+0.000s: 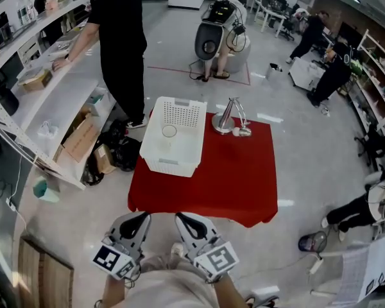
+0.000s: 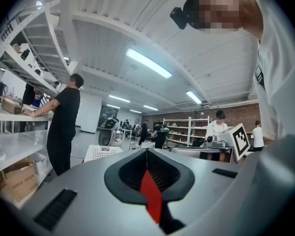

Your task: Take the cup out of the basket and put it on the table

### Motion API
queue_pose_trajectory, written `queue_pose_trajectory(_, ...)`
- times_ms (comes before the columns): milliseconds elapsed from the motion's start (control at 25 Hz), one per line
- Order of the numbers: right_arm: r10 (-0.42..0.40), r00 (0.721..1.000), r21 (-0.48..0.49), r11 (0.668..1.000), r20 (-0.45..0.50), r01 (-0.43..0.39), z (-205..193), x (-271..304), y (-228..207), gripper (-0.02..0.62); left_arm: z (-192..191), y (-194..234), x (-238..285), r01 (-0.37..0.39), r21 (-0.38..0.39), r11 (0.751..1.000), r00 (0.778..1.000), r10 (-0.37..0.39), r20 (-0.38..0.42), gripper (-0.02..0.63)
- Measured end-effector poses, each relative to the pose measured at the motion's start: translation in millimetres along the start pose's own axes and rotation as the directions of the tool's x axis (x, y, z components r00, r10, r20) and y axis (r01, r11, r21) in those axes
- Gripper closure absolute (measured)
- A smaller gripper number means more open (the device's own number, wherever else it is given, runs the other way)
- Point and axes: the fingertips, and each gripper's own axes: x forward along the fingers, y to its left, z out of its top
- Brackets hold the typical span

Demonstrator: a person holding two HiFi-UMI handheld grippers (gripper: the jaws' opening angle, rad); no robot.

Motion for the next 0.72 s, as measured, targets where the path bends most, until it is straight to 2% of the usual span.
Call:
queue_pose_trajectory(320,0.015,1.0,0.008,1.0,-0.002,-0.015,-0.4,7.4,-11.5,0.586,2.2,10.5,12.4,-0.024,0.003,1.0,1.0,0.024,0.006,0.595)
queue_pose_trajectory(720,-0.007,1.0,0.006,1.0,-0.004,0.007,-4.7,39.0,-45.4,0.586,1.9,45.0,46.3,-0.011,0.007,1.0,1.0,0.011,0.005,0.595)
